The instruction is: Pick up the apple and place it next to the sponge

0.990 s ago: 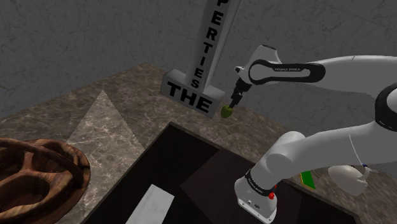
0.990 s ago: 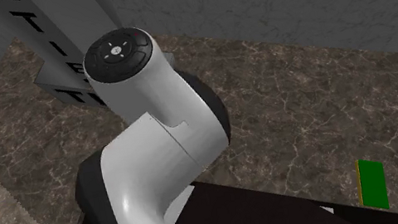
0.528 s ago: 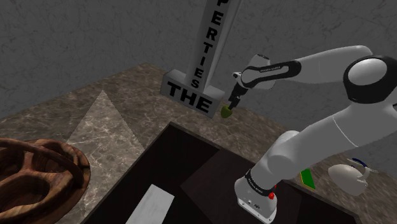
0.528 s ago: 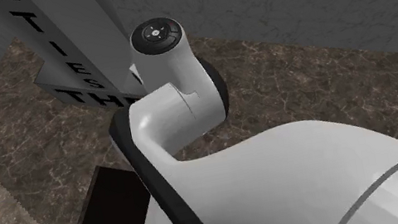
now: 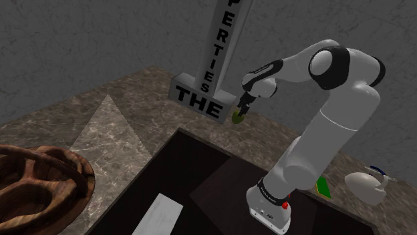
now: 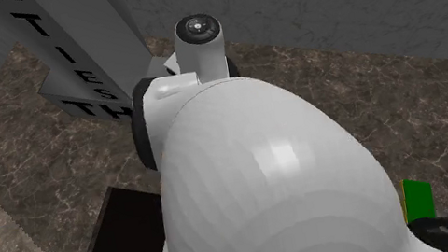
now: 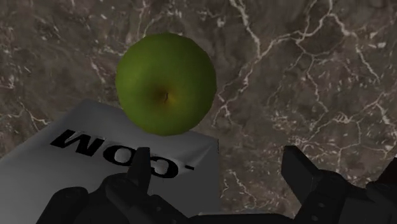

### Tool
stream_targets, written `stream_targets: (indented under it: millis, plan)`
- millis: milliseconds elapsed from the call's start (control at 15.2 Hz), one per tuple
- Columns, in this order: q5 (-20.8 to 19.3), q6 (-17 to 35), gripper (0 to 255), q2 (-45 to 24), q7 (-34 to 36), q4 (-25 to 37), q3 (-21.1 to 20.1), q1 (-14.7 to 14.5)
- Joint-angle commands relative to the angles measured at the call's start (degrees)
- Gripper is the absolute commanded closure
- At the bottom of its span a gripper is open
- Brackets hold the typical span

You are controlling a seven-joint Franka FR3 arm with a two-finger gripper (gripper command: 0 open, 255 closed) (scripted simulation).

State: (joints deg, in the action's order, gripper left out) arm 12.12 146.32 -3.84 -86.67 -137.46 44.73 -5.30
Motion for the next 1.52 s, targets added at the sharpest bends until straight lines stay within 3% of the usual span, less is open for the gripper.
stream_targets:
  millis: [0,132,594,1122,1188,1452]
  plan:
    - [9.16,0.18,0,-6.34,-8.99,3.7,-1.13,1.78]
    - [14.07,-0.05,0,-10.66,-14.08,6.81,-3.65,4.9]
    - [21.07,2.92,0,-16.28,-18.88,7.97,-8.2,8.28]
    - [21.59,3.15,0,-16.72,-19.25,8.1,-8.58,8.57]
    - [21.59,3.15,255,-16.72,-19.25,8.1,-8.58,8.57]
    - [21.59,3.14,255,-16.73,-19.24,8.11,-8.58,8.57]
